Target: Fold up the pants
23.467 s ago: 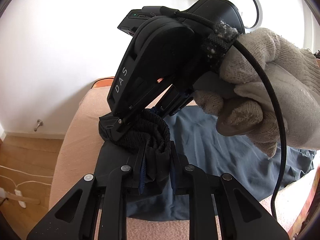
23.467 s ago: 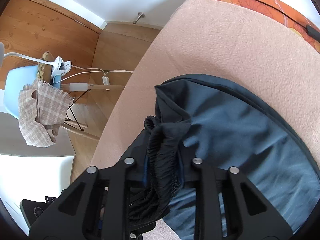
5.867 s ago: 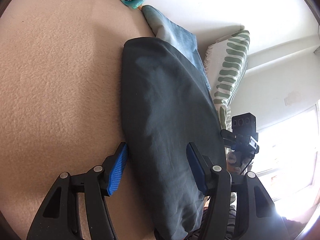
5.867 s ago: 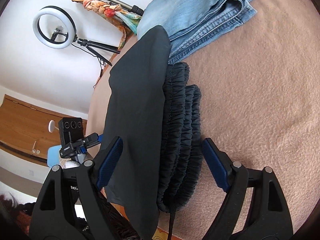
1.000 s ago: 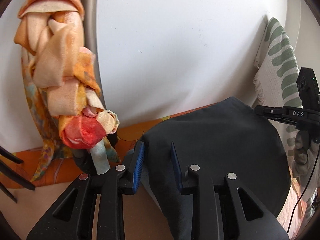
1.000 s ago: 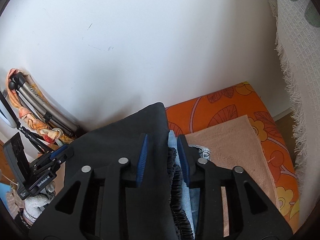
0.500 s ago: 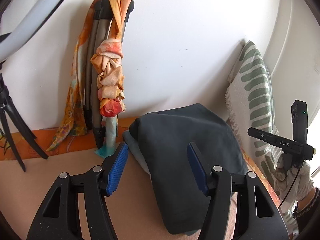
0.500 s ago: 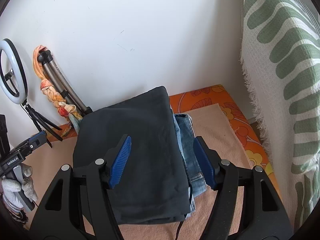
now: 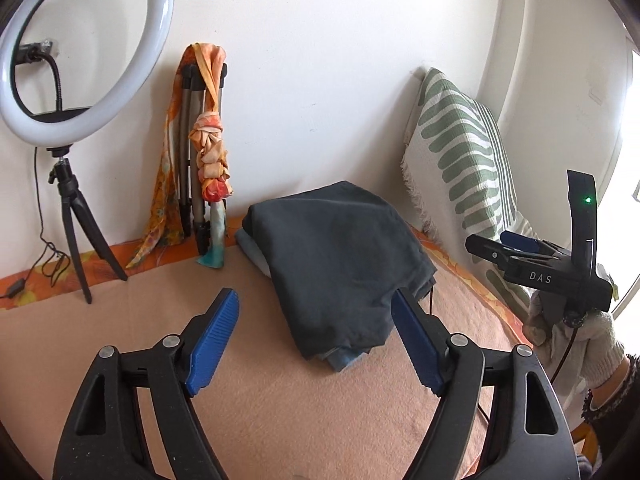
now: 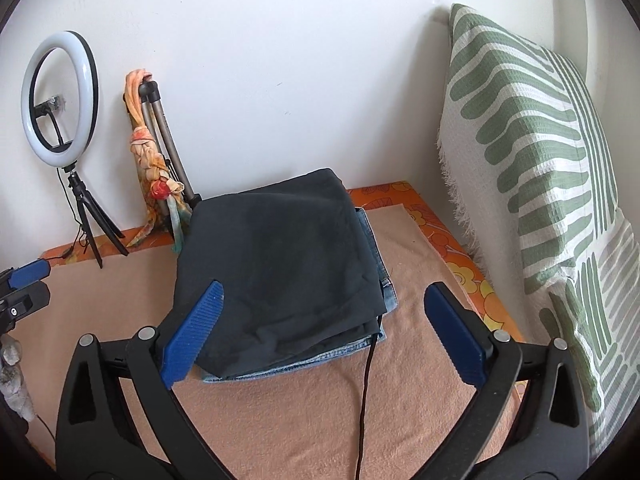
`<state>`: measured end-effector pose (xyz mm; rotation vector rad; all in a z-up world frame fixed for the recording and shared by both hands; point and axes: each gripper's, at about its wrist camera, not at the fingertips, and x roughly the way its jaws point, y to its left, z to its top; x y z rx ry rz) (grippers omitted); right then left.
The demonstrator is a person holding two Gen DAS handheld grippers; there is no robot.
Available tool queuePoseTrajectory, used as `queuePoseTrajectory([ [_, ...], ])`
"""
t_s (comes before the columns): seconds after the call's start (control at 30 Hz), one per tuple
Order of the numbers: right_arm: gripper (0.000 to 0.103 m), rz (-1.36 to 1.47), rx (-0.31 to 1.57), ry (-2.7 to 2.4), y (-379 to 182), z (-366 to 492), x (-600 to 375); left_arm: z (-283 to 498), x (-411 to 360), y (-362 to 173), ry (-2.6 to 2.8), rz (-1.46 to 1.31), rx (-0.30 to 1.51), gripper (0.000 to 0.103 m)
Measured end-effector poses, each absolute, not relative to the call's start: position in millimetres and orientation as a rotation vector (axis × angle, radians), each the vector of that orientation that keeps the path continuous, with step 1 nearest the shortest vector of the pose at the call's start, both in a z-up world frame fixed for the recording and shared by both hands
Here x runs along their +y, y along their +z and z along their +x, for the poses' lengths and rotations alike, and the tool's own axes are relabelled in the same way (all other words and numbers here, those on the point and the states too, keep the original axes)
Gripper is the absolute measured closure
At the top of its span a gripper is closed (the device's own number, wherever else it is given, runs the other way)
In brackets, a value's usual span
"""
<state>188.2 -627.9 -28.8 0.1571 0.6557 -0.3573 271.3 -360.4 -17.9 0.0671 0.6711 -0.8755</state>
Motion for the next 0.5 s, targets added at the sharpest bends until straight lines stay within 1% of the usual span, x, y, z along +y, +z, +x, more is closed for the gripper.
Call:
queuePoseTrajectory([
  [0.13,0.000,0.144,0.647,-0.359,-29,170,-598,245,-339,-15,-0.863,0.094,0.623,0.021],
  [0.3,0.000,0.139,0.652,-0.359,-37,155,-567,228,-312,-18,-0.856,0.082,0.616,0.017],
  [0.37,0.000,0.146,0.638,-0.359,-37,148,-558,222,-305,-19,-0.841,0.096,0.602,0.014],
  [0.43,0.000,0.166,0.621,-0.359,-37,141,-550,217,-298,-21,-0.825,0.115,0.574,0.008],
  [0.5,0.000,0.175,0.610,-0.366,-39,136,-546,212,-293,-23,-0.803,0.126,0.542,0.007],
])
